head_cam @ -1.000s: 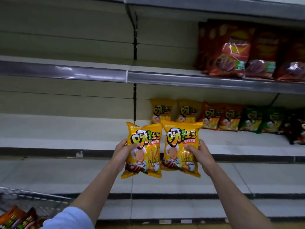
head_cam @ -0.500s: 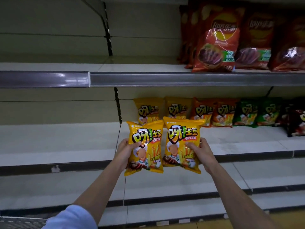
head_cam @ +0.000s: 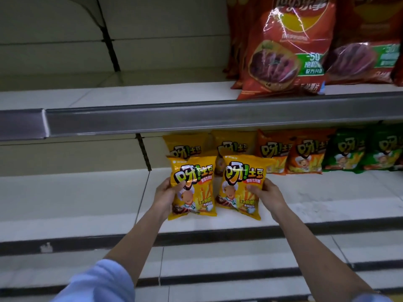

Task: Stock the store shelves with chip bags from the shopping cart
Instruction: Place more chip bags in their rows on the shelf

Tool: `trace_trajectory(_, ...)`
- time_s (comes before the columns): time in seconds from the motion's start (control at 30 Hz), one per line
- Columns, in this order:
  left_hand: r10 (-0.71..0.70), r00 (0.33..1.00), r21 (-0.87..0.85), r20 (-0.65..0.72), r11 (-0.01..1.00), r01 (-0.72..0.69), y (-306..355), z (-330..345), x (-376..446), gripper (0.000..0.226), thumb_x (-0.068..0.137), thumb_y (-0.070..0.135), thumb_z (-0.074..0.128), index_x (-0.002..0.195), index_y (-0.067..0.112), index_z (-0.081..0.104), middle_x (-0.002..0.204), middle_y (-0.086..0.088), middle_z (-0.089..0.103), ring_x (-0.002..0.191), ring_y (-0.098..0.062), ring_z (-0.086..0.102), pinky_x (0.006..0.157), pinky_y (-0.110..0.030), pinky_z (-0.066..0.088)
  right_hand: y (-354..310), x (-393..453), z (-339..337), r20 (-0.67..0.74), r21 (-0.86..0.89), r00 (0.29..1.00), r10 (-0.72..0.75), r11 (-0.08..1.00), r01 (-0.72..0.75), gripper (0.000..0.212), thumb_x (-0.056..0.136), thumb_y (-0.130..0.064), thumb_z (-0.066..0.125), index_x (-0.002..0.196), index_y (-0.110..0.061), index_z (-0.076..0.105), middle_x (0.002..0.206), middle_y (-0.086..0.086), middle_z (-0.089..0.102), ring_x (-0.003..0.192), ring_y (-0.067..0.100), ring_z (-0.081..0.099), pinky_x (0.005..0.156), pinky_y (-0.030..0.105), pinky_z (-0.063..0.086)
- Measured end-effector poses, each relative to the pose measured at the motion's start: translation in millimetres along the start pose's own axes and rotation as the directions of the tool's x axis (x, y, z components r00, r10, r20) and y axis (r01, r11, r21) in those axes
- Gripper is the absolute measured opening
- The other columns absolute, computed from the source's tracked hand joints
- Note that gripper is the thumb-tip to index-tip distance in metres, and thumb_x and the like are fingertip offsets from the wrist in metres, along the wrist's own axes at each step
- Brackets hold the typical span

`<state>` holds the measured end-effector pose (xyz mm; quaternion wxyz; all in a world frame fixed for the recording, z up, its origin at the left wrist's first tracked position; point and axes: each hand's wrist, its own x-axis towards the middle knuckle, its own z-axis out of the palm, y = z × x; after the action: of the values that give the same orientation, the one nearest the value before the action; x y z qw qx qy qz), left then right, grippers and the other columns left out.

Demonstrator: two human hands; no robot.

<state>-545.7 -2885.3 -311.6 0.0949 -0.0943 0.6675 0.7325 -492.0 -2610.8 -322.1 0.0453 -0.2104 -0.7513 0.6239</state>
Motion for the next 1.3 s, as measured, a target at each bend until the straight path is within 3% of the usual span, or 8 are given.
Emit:
trace_trajectory(0.17, 0.018, 0.997, 0.028, -0.069, 0.999, -0.016, 2.6, 12.0, 22.3, 0.016, 0.088, 0.009, 0.065, 0.103, 0.013, 0.065, 0.095, -0.003, 0.069, 0.086, -0.020, 0.064, 0.064, -0.028, 0.046, 0.4, 38.4, 3.5, 0.050, -0.005, 0.998, -0.032, 0.999, 0.032, 0.034, 0.090, -0.020, 0.067, 0.122, -0.016, 0.058, 0.119, 0.004, 0.066, 0.105, 0.023, 0.062, 0.085, 0.034, 0.047)
trace_trajectory(0.4, -0.024, 0.989, 0.098, -0.147, 0.994, 0.039, -13.9, 12.6, 49.1, 0.016, 0.089, 0.008, 0.064, 0.103, 0.013, 0.066, 0.110, -0.013, 0.068, 0.102, -0.033, 0.062, 0.086, -0.040, 0.049, 11.2, 67.2, 11.2, 0.069, -0.109, 0.998, -0.002, 0.994, 0.009, 0.041, 0.093, -0.021, 0.063, 0.132, -0.017, 0.053, 0.131, 0.011, 0.060, 0.118, 0.030, 0.056, 0.091, 0.036, 0.044)
trace_trajectory(0.57, -0.004, 0.976, 0.243, -0.217, 0.968, 0.058, -20.9, 17.5, 49.7, 0.017, 0.092, 0.015, 0.062, 0.104, 0.004, 0.060, 0.108, -0.019, 0.066, 0.078, -0.021, 0.056, 0.072, -0.032, 0.044, 8.6, 67.6, 16.1, 0.016, -0.162, 1.000, -0.009, 0.987, 0.012, 0.052, 0.089, -0.028, 0.068, 0.135, -0.015, 0.049, 0.130, 0.008, 0.057, 0.121, 0.029, 0.052, 0.095, 0.039, 0.044)
trace_trajectory(0.67, 0.058, 0.982, 0.269, -0.182, 0.963, -0.007, -17.6, 18.6, 43.9, 0.032, 0.091, 0.015, 0.063, 0.119, -0.001, 0.060, 0.117, -0.018, 0.065, 0.084, -0.021, 0.061, 0.062, -0.021, 0.047, 8.6, 59.9, 18.2, -0.117, -0.250, 0.993, -0.030, 0.968, 0.000, 0.076, 0.078, -0.040, 0.077, 0.136, -0.006, 0.043, 0.132, 0.017, 0.048, 0.124, 0.034, 0.045, 0.101, 0.050, 0.042)
trace_trajectory(0.77, 0.016, 0.973, 0.197, -0.230, 0.980, 0.030, -8.7, 14.6, 29.6, 0.058, 0.090, 0.017, 0.066, 0.140, 0.003, 0.041, 0.138, -0.010, 0.049, 0.123, -0.027, 0.050, 0.089, -0.024, 0.037, 1.6, 40.0, 23.8, -0.192, -0.279, 0.980, -0.044, 0.960, -0.011, 0.079, 0.078, -0.033, 0.078, 0.137, 0.001, 0.039, 0.132, 0.023, 0.039, 0.124, 0.035, 0.038, 0.104, 0.046, 0.038)
trace_trajectory(0.83, 0.010, 0.971, 0.152, -0.240, 0.988, 0.027, -4.3, 8.9, 21.4, 0.063, 0.088, 0.017, 0.068, 0.142, 0.004, 0.039, 0.144, -0.013, 0.043, 0.132, -0.026, 0.042, 0.100, -0.028, 0.033, -3.4, 25.7, 29.5, -0.187, -0.259, 0.979, -0.079, 0.966, 0.028, 0.076, 0.078, -0.029, 0.079, 0.137, 0.000, 0.038, 0.132, 0.023, 0.037, 0.124, 0.036, 0.037, 0.104, 0.044, 0.037)
trace_trajectory(1.17, 0.004, 0.973, 0.063, -0.230, 0.998, 0.011, 6.0, -71.3, -49.5, 0.055, 0.088, 0.021, 0.069, 0.136, 0.008, 0.044, 0.135, -0.013, 0.050, 0.125, -0.025, 0.047, 0.105, -0.036, 0.036, -34.7, -73.9, 115.9, 0.041, -0.244, 0.980, -0.194, 0.949, 0.198, 0.069, 0.082, -0.033, 0.075, 0.137, -0.009, 0.042, 0.137, 0.015, 0.035, 0.124, 0.034, 0.045, 0.104, 0.046, 0.041)
trace_trajectory(1.3, 0.009, 0.960, 0.012, -0.279, 1.000, -0.006, 1.6, -125.9, -85.3, 0.051, 0.089, 0.020, 0.068, 0.134, 0.008, 0.046, 0.128, -0.012, 0.054, 0.113, -0.021, 0.051, 0.105, -0.037, 0.037, -43.8, -125.2, 165.9, 0.136, -0.202, 0.962, -0.238, 0.944, 0.262, 0.063, 0.083, -0.026, 0.075, 0.135, -0.009, 0.044, 0.134, 0.014, 0.037, 0.115, 0.028, 0.052, 0.099, 0.037, 0.046)
